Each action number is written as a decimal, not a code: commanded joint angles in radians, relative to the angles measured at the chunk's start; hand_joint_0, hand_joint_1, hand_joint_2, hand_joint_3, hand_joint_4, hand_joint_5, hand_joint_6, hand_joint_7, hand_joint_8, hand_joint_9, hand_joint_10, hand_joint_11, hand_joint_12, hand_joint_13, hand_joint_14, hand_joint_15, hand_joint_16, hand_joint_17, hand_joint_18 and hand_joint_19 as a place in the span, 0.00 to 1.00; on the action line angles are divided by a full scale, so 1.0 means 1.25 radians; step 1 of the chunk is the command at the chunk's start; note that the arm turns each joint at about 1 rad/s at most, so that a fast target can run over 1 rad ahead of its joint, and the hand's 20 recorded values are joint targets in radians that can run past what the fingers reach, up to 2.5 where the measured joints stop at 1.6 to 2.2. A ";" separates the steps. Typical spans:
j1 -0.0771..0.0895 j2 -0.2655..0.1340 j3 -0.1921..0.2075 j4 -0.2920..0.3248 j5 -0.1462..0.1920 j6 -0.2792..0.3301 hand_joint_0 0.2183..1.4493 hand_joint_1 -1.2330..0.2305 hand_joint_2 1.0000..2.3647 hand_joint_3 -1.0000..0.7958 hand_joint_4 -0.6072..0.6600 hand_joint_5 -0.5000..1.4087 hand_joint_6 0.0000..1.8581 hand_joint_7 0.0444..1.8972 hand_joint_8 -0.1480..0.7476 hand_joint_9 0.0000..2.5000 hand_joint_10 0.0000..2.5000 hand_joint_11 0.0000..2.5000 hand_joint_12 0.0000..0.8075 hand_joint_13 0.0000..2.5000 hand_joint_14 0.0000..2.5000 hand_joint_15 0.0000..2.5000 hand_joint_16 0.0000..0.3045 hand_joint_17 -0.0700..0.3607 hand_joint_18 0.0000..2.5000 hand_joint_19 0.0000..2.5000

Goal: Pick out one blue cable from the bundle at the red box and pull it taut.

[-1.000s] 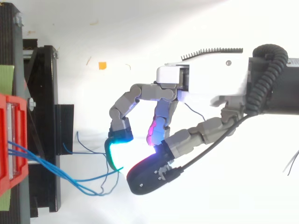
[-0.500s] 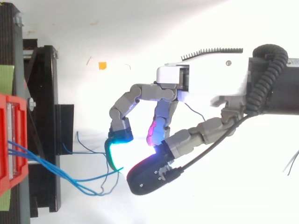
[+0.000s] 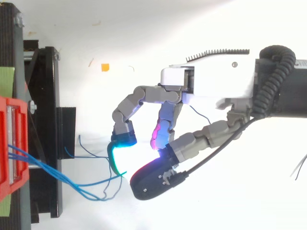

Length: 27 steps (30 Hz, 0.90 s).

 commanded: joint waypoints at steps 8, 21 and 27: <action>0.000 -0.001 -0.001 0.000 0.000 0.000 0.33 0.31 0.02 0.48 0.42 0.22 0.49 0.57 0.52 0.56 0.01 0.29 0.47 0.46 0.01 0.24 0.17 0.43 0.38 0.23; 0.000 0.000 -0.001 0.000 0.000 0.000 0.33 0.31 0.02 0.47 0.41 0.22 0.48 0.57 0.53 0.55 0.01 0.28 0.45 0.45 0.01 0.23 0.17 0.43 0.37 0.22; 0.000 -0.001 -0.001 0.000 0.000 0.000 0.33 0.31 0.02 0.47 0.41 0.22 0.48 0.57 0.52 0.55 0.01 0.28 0.46 0.45 0.01 0.24 0.17 0.43 0.37 0.22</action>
